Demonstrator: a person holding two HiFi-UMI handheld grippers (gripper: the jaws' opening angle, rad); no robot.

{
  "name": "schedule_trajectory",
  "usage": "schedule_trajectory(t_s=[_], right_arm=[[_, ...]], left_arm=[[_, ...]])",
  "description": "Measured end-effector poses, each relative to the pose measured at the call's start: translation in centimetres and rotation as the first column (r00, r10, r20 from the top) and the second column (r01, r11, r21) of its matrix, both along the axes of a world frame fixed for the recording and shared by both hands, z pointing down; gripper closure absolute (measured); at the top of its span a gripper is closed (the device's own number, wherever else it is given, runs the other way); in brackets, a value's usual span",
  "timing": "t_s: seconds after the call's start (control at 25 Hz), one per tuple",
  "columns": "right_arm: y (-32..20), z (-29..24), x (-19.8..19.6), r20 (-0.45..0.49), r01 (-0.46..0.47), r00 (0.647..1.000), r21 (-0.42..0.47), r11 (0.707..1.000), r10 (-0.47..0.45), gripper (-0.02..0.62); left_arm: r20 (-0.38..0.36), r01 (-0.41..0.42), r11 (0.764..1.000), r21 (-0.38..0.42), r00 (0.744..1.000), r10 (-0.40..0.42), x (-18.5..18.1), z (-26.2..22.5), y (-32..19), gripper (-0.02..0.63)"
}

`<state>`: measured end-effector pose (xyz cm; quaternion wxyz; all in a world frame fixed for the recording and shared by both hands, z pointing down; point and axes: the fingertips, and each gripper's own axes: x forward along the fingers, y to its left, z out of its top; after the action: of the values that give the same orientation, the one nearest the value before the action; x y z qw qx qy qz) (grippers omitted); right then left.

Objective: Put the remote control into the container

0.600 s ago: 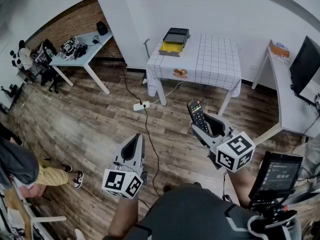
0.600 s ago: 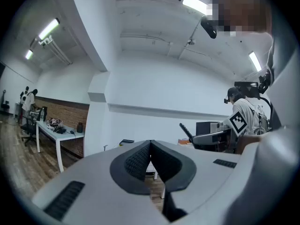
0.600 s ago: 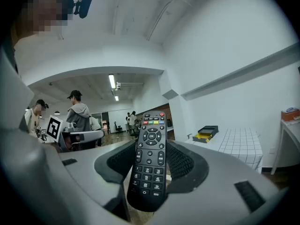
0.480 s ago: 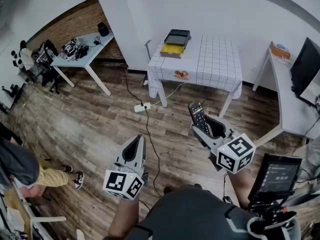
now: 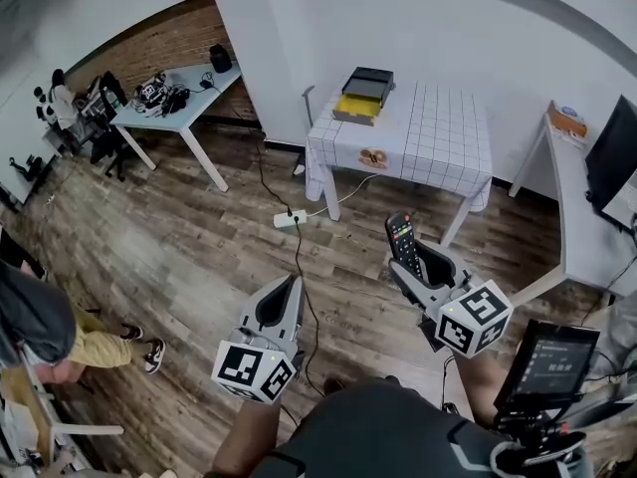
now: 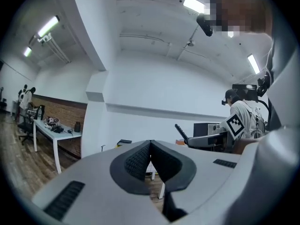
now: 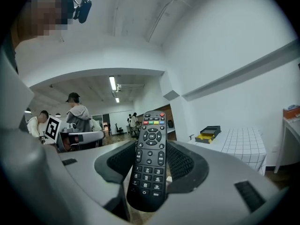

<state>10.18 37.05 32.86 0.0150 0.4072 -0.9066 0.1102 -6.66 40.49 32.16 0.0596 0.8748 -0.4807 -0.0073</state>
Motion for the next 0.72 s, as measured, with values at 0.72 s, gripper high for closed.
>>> schedule_trajectory(t_s=[0.72], right_arm=[[0.4,0.0,-6.4,-0.026,-0.027,0.999,-0.009,1.000,0.027,0.377]], left_arm=[[-0.024,-0.053,0.999,-0.005,0.998,0.053,-5.7,1.5,-0.5,0.597]])
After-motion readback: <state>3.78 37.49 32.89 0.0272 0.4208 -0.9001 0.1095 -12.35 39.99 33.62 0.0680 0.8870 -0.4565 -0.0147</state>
